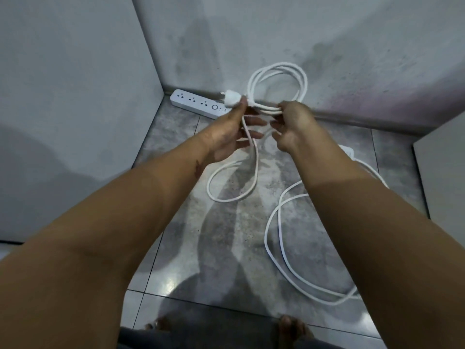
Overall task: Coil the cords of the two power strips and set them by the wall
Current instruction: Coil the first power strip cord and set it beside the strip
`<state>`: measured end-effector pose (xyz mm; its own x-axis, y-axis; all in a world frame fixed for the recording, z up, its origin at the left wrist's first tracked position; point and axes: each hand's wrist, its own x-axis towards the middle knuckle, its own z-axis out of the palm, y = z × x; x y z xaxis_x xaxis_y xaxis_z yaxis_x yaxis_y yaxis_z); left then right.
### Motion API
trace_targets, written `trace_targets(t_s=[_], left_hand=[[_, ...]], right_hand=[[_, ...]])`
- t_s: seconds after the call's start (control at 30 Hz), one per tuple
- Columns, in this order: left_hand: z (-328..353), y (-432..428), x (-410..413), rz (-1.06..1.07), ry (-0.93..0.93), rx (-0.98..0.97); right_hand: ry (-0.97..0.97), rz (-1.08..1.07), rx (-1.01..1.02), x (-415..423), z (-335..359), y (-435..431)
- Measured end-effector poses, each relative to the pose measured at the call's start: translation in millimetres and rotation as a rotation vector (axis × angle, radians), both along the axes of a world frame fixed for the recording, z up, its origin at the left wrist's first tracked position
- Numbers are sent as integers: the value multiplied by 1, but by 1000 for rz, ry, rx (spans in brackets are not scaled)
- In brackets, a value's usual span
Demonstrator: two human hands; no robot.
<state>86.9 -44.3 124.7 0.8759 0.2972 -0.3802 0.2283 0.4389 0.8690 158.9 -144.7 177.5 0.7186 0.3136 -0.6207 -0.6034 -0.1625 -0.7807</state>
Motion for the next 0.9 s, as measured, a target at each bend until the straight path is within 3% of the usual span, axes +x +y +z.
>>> trace_targets(t_s=[0.23, 0.4, 0.5, 0.6, 0.67, 0.7, 0.77, 0.9], left_hand=[[13, 9, 12, 338, -33, -187], [13, 23, 8, 324, -2, -22], [11, 31, 3, 201, 15, 157], [15, 30, -4, -6, 93, 298], [21, 23, -6, -142, 142, 331], [22, 19, -4, -184, 155, 323], [20, 11, -1, -202, 174, 324], [6, 8, 2, -149, 157, 337]], right_hand=[[-28, 322, -198, -15, -19, -3], [-235, 572, -420, -12, -20, -5], [-508, 566, -584, -10, -21, -5], [-1083, 512, -611, -9, -15, -7], [-1436, 634, -613, -9, -11, -4], [-1508, 729, -645, -7, -11, -1], [-1494, 862, -717, -2, -10, 5], [-1289, 1031, -752, 12, -13, 2]])
